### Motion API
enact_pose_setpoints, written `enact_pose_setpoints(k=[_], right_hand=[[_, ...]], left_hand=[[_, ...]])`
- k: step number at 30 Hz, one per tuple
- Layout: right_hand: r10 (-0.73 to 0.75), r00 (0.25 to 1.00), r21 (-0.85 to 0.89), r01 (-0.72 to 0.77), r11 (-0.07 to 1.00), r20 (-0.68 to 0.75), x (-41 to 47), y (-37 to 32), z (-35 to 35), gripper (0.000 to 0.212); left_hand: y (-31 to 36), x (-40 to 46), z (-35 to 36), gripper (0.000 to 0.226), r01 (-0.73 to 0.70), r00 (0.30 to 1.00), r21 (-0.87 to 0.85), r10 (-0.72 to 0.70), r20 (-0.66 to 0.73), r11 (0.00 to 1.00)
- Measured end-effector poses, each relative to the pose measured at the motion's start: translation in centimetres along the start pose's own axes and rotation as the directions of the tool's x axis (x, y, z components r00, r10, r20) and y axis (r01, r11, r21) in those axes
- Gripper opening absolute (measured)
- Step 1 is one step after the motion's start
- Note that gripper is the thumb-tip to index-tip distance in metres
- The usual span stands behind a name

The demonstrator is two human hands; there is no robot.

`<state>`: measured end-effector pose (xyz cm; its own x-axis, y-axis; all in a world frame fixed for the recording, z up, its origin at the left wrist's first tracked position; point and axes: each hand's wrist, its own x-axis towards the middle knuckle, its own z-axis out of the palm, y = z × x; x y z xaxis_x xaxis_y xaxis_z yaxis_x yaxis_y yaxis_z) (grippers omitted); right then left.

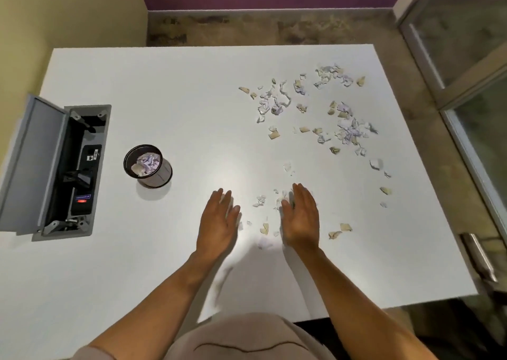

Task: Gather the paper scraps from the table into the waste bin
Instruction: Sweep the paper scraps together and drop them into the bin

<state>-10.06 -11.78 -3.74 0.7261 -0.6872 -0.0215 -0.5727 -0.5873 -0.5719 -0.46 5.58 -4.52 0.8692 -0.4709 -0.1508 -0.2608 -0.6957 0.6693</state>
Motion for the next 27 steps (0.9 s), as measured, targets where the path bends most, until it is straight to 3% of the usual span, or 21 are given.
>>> enact_pose_setpoints(k=[2, 5, 11, 23, 27], right_hand=[[0.0, 0.999, -0.104, -0.004, 0.995, -0.041, -1.3, 3.4, -0.7, 0.054], [0.158, 0.986, -0.215, -0.142, 0.966, 0.057, -2.9, 7.8, -1.9, 0.067], [0.258, 0.962, -0.306, -0.221, 0.926, 0.087, -5.4, 13.1, -1.2, 0.084], [0.029, 0.987, -0.265, 0.015, 0.964, 0.161, -1.0, 12.2, 2.0, 0.071], [-0.028, 0.994, -0.111, 0.04, 0.993, 0.107, 0.9, 14.2, -0.1, 0.068]], left_hand=[[-0.3, -0.9, 2.1, 0.056, -0.005, 0.998, 0.08, 0.0, 0.066, 0.997], [-1.1, -2.3, 4.7, 0.07, 0.029, 0.991, 0.159, -0.049, 0.123, 0.987], [-1.3, -4.2, 9.0, 0.095, 0.042, 0.986, 0.268, -0.083, 0.143, 0.962], [5.1, -2.7, 16.4, 0.074, -0.003, 0.997, 0.49, -0.038, 0.073, 0.872], [6.0, -0.1, 16.5, 0.07, -0.083, 0.995, 0.384, 0.057, 0.078, 0.92]])
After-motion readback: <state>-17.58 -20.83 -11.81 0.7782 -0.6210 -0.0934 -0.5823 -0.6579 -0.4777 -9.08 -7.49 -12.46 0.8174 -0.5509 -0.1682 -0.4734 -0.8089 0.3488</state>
